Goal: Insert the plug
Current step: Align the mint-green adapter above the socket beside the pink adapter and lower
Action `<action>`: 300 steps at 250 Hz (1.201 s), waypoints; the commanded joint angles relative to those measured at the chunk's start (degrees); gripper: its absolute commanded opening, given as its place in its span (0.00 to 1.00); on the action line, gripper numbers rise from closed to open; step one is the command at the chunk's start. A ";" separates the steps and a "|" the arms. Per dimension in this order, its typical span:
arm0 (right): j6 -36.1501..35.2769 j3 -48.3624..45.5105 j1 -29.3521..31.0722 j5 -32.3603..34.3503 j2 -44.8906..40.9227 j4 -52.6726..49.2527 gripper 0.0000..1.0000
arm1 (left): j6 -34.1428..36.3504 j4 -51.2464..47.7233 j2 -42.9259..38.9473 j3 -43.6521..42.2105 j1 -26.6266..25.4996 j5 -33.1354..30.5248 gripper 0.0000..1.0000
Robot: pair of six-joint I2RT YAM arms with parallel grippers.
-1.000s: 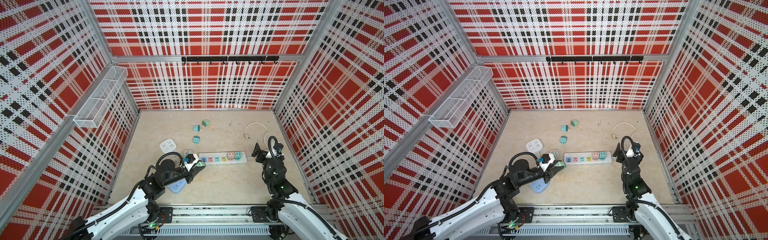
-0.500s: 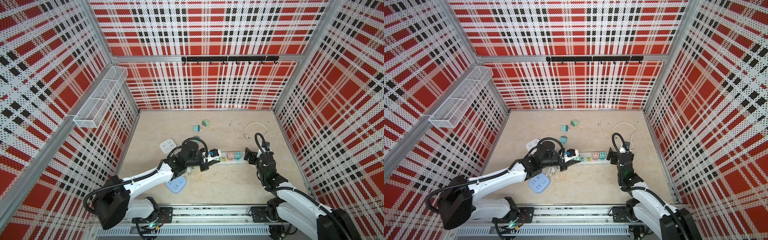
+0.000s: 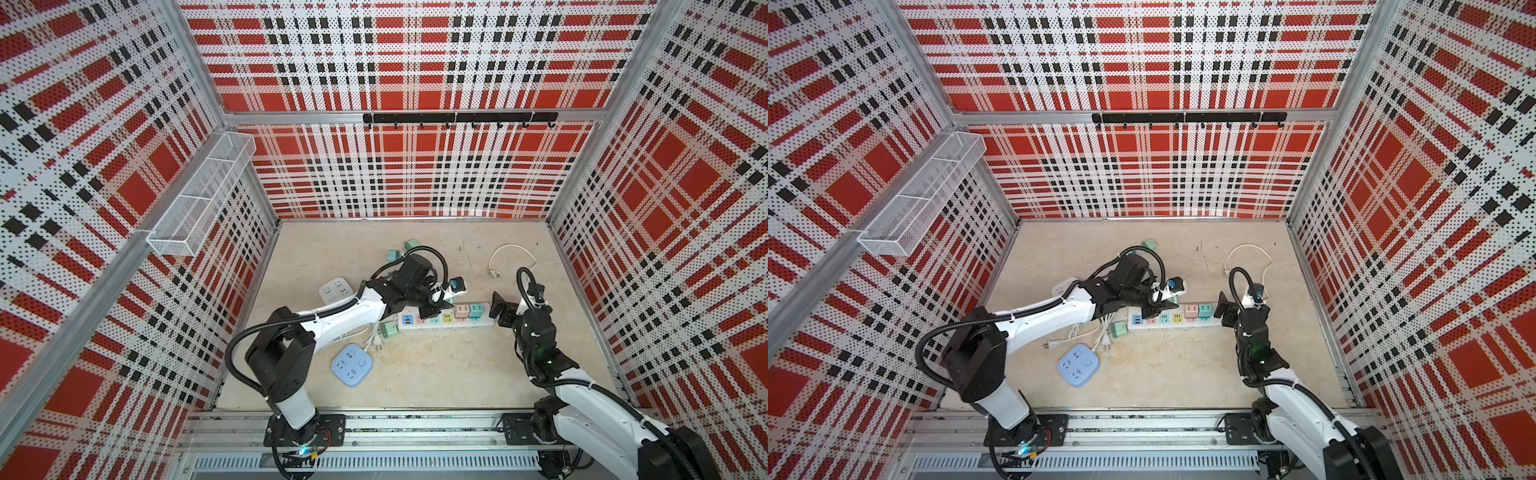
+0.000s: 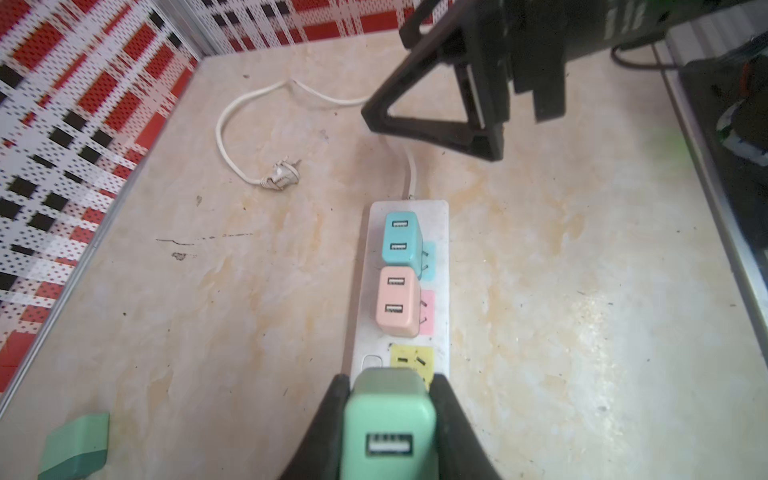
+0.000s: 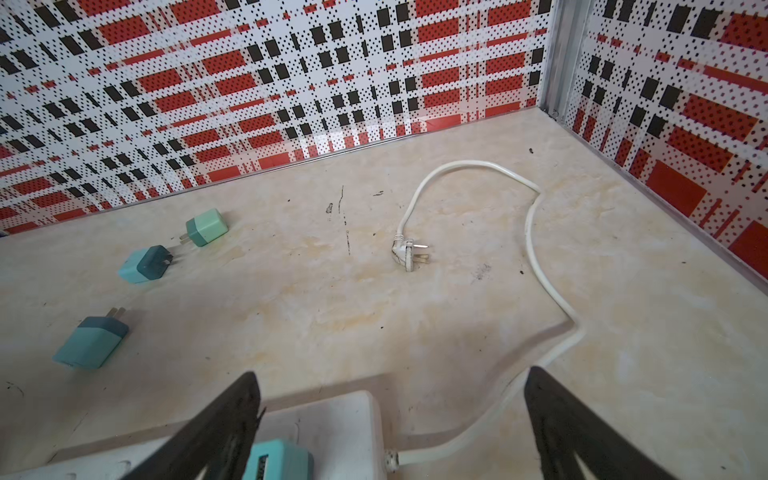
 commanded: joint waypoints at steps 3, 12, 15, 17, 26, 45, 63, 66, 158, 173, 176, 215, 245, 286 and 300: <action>0.81 -1.39 -0.17 1.41 -1.92 2.27 1.00 | 2.57 -7.73 4.15 4.65 -0.65 -1.96 0.00; 0.85 -1.52 -0.18 1.56 -2.14 2.36 1.00 | 2.58 -8.03 5.11 5.54 -0.74 -2.11 0.00; 0.86 -1.54 -0.17 1.54 -2.27 2.40 1.00 | 2.61 -8.21 5.31 5.80 -0.70 -2.13 0.00; 0.89 -1.53 -0.17 1.58 -2.24 2.46 1.00 | 2.65 -8.25 5.52 5.98 -0.70 -2.16 0.00; 0.80 -1.53 -0.15 1.62 -2.24 2.46 1.00 | 2.78 -8.51 6.23 6.59 -0.70 -2.13 0.00; 0.76 -1.33 -0.17 1.49 -1.74 2.52 1.00 | 2.99 -8.94 7.51 7.84 -0.78 -2.40 0.00; 0.79 -1.09 -0.17 1.44 -1.30 2.45 1.00 | 3.23 -10.05 8.86 9.23 -0.96 -2.27 0.00; 0.80 -1.09 -0.17 1.43 -1.22 2.43 1.00 | 3.31 -10.27 9.13 9.45 -0.96 -2.26 0.00; 0.69 -1.26 -0.17 1.43 -1.54 2.52 1.00 | 2.05 -11.34 13.79 11.63 -1.41 1.10 0.00; 0.72 -1.09 -0.17 1.36 -1.12 2.54 1.00 | 1.78 -10.22 13.94 11.00 -1.50 1.59 0.00; 0.70 -0.99 -0.16 1.35 -1.08 2.50 1.00 | 1.71 -10.06 13.96 10.88 -1.49 1.74 0.00; 0.67 -1.20 -0.17 1.20 -1.48 2.43 1.00 | 0.78 -9.43 15.14 11.21 -1.16 2.66 0.00; 0.68 -1.34 -0.16 1.22 -1.94 2.49 1.00 | 0.88 -9.20 15.52 11.00 -1.03 2.64 0.00; 0.62 -1.23 -0.19 1.12 -1.59 2.44 1.00 | 0.59 -8.16 15.95 10.47 -0.26 3.45 0.00; 0.63 -1.17 -0.17 1.07 -1.55 2.46 1.00 | 0.55 -7.98 16.28 10.45 -0.08 3.68 0.00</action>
